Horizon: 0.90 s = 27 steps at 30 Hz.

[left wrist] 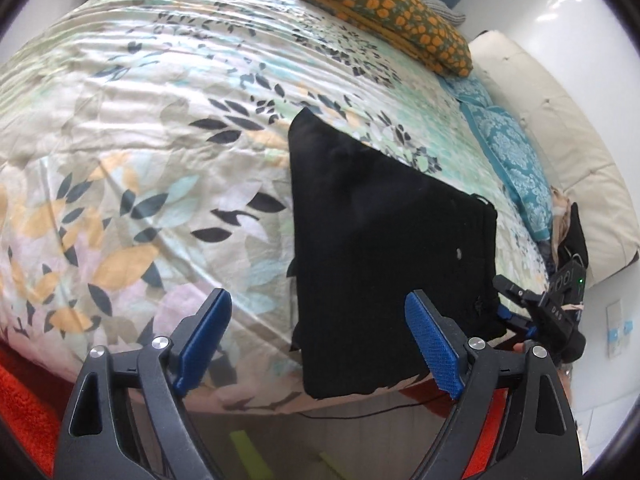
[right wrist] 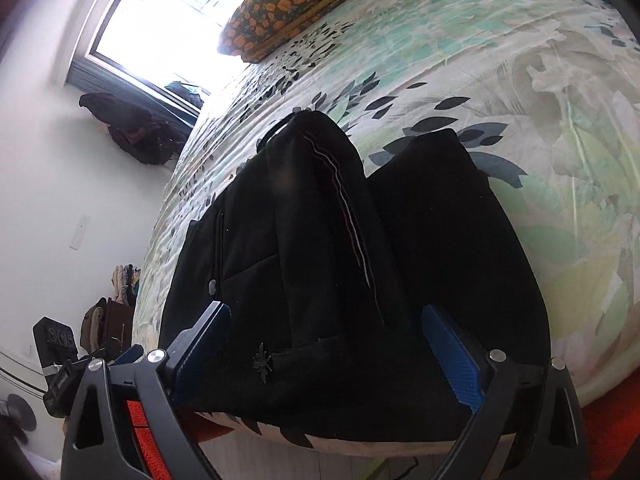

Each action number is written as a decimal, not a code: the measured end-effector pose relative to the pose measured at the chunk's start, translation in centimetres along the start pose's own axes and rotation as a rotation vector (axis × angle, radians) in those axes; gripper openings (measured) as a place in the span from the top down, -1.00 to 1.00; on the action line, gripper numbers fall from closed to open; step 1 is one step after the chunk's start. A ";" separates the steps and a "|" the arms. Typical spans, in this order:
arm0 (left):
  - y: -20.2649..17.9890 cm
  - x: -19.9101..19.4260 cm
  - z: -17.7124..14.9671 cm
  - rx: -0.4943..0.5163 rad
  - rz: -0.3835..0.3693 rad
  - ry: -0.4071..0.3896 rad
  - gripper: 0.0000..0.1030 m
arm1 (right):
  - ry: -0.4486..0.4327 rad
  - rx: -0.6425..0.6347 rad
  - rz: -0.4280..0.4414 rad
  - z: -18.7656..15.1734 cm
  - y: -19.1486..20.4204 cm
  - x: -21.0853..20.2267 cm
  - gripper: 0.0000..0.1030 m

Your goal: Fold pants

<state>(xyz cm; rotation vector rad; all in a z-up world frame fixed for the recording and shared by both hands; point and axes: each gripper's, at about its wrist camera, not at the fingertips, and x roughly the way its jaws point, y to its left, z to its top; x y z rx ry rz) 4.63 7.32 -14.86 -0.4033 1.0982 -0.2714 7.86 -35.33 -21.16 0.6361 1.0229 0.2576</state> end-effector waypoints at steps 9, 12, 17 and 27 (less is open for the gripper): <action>-0.2 0.5 -0.3 0.004 0.004 0.003 -0.74 | -0.005 -0.134 -0.020 -0.4 2.0 -0.9 0.58; -0.2 0.5 -0.1 -0.009 0.009 0.000 -0.74 | -0.052 -0.136 -0.015 -0.8 2.4 -1.9 0.65; -0.9 -0.2 0.0 0.016 0.009 -0.018 -0.74 | -0.216 -0.203 0.007 -0.6 5.2 -7.7 0.71; -7.4 1.1 -1.6 0.271 0.017 -0.025 -0.74 | -0.141 0.014 -0.283 -1.5 -2.6 -7.8 0.61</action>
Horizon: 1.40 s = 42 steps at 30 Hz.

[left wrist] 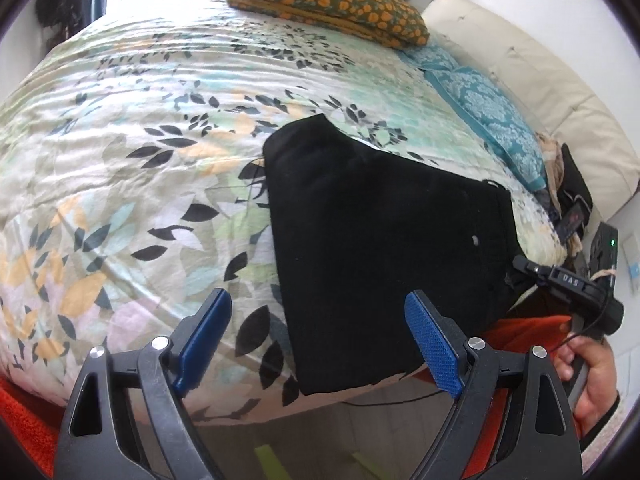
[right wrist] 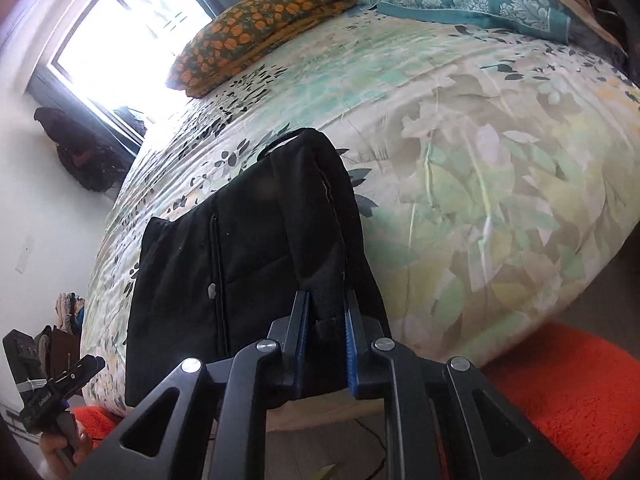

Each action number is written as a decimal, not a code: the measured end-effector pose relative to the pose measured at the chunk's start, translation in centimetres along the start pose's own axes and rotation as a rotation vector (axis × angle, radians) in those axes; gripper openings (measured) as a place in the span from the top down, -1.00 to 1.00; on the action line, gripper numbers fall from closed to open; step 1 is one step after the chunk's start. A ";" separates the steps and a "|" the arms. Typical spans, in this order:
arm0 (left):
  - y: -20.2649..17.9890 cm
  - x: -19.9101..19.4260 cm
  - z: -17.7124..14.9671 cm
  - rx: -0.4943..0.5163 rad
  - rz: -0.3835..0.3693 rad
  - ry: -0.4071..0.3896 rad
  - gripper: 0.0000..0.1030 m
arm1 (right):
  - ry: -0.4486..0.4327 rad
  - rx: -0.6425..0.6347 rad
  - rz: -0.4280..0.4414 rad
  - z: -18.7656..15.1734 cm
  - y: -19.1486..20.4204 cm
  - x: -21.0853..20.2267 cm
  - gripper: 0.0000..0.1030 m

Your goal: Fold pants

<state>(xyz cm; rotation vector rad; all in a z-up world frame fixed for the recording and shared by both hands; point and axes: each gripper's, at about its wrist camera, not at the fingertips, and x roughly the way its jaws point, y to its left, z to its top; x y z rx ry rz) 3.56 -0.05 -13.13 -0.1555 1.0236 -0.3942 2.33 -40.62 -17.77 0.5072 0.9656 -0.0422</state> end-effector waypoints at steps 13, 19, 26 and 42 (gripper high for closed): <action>-4.7 2.0 1.1 0.209 0.070 0.010 -0.75 | -0.254 -0.101 0.021 2.1 2.9 -5.6 -0.41; -6.4 4.7 6.6 0.200 0.091 -0.030 -0.75 | -0.215 -0.201 0.187 7.0 5.8 -2.6 -0.41; -4.5 13.7 9.0 0.109 0.175 0.013 -0.86 | -0.085 -0.209 0.177 8.3 3.8 6.2 -0.35; -4.3 12.1 13.6 0.044 0.128 -0.114 -0.94 | -0.058 -0.206 0.192 7.1 1.1 8.3 -0.43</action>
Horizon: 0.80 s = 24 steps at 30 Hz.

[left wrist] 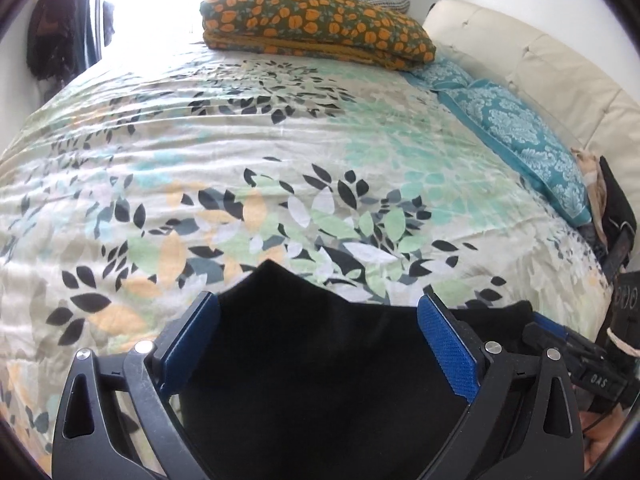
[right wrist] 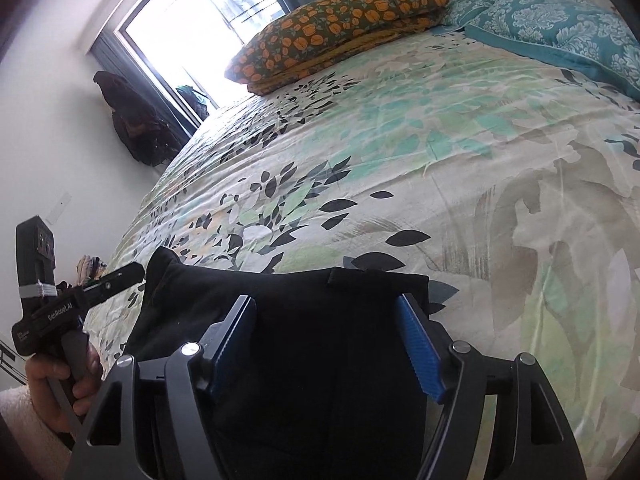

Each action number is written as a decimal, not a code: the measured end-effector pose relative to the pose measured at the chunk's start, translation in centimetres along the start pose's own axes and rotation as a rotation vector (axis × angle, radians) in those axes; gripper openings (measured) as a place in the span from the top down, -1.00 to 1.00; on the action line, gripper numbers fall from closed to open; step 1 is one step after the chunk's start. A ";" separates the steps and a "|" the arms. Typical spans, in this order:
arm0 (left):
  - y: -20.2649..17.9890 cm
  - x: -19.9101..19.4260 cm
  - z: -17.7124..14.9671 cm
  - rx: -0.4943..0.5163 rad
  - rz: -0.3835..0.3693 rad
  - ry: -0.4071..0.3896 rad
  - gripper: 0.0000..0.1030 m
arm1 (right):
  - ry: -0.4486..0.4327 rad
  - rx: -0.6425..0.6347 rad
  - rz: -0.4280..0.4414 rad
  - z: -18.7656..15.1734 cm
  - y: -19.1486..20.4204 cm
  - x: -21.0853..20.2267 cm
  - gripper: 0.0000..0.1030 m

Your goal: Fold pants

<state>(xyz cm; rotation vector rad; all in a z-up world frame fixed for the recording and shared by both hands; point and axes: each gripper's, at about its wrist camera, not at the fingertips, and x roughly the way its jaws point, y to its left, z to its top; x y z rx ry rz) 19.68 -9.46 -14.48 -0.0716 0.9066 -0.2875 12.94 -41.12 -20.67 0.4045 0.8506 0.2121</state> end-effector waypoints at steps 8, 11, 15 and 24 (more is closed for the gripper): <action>4.6 6.8 -0.8 -0.130 0.089 0.158 -0.96 | 0.009 -0.048 -0.023 -0.2 1.0 0.2 -0.53; 4.7 6.7 -0.9 -0.142 0.104 0.150 -0.97 | 0.012 -0.056 -0.026 -0.3 1.1 0.2 -0.56; 4.7 6.1 -0.8 -0.146 0.096 0.147 -0.96 | 0.017 -0.063 -0.027 -0.2 1.2 0.3 -0.59; 2.9 -2.5 -1.2 -0.064 0.029 0.074 -0.93 | 0.016 -0.063 -0.037 -0.1 1.5 0.1 -0.60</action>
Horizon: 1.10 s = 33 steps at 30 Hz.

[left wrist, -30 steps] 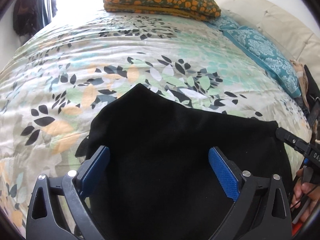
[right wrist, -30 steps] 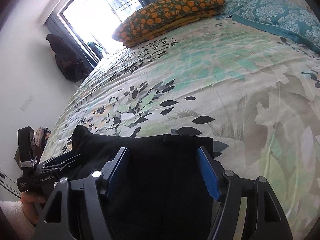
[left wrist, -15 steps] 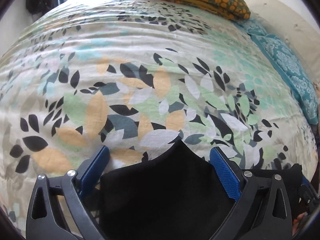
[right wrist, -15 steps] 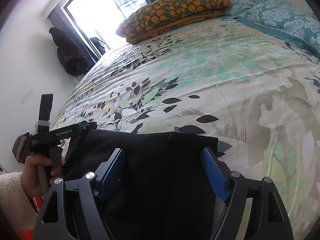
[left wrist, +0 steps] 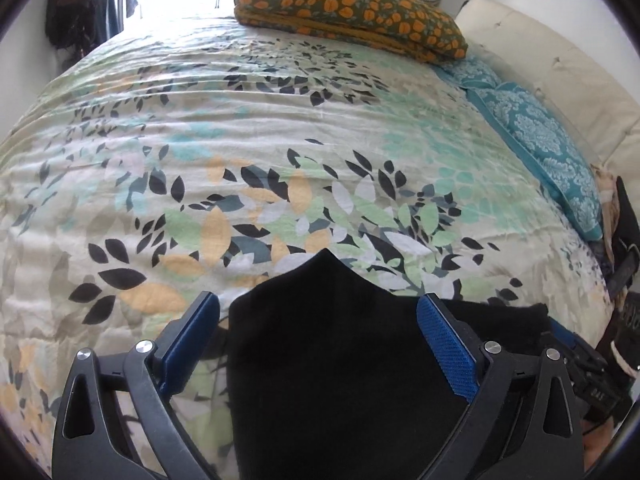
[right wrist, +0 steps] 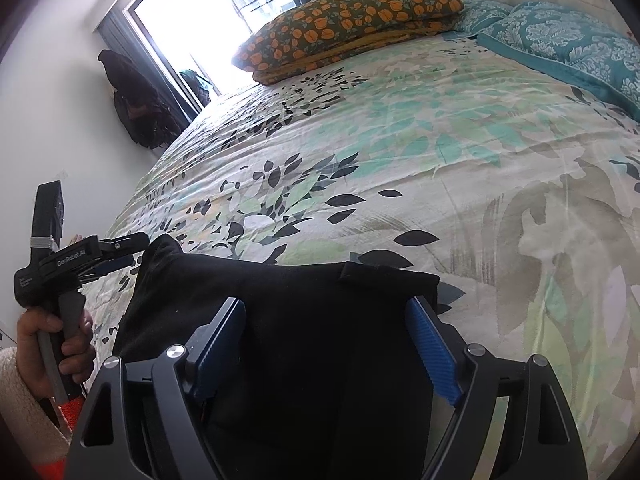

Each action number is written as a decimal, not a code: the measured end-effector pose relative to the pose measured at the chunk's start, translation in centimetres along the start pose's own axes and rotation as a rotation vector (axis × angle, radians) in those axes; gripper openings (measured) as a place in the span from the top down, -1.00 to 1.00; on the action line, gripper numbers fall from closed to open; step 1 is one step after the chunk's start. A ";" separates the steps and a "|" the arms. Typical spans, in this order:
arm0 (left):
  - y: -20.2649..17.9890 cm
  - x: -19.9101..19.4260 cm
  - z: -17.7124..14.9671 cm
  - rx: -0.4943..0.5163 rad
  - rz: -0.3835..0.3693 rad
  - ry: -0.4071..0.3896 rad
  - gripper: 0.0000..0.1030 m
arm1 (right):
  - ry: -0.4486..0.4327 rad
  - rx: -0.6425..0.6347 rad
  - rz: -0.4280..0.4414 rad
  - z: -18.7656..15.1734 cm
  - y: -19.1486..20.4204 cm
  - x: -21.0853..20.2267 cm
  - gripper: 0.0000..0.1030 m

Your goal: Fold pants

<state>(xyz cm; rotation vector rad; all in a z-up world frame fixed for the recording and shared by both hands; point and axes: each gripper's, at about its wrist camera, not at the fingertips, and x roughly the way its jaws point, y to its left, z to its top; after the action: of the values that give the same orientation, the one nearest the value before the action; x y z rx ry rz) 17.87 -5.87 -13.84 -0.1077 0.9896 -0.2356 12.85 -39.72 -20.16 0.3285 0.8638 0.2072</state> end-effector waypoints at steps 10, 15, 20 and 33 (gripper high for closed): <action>-1.0 -4.6 -5.9 0.102 0.131 0.037 -0.94 | -0.186 0.104 -0.078 -1.3 0.1 -8.7 -0.77; -0.3 -5.5 -6.5 0.077 0.150 0.034 -0.94 | -0.216 0.175 -0.090 -2.9 0.2 -11.2 -0.78; -0.3 -6.4 -6.6 0.100 0.172 0.013 -0.94 | -0.211 0.149 -0.108 -3.5 1.6 -11.5 -0.78; 1.1 -7.3 -6.9 0.075 0.152 0.035 -0.94 | -0.175 0.091 -0.116 -3.8 2.7 -10.6 -0.78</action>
<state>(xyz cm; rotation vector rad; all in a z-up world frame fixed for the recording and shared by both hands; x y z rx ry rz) 8.43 -2.86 -11.93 0.0406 1.0179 -0.1353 3.06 -39.72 -13.97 0.3742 0.7181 0.0313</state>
